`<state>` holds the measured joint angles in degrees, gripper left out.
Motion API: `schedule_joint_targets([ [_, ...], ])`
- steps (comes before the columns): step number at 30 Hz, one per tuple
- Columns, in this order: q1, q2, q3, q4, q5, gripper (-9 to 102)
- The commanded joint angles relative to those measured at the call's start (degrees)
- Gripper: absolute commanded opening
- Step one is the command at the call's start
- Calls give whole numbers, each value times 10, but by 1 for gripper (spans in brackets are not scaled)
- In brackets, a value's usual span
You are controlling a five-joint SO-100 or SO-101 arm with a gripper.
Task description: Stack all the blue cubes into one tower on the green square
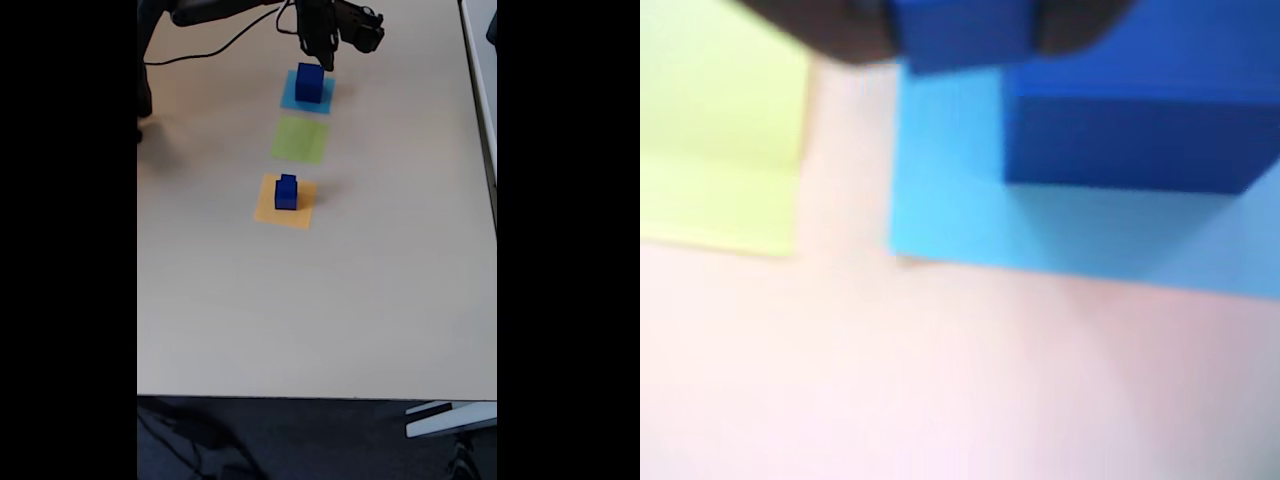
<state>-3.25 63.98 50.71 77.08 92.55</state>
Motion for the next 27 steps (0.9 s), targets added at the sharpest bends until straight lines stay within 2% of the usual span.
schedule_joint_targets([
  [1, 54, 105, 71, -58, -76, 0],
  [4, 102, 139, 132, -82, -134, 0],
  [9, 163, 163, 208, -97, -177, 0],
  [17, 221, 168, 233, -108, -226, 0],
  [24, 236, 152, 161, -33, -230, 0],
  [27, 241, 152, 161, -25, -232, 0],
])
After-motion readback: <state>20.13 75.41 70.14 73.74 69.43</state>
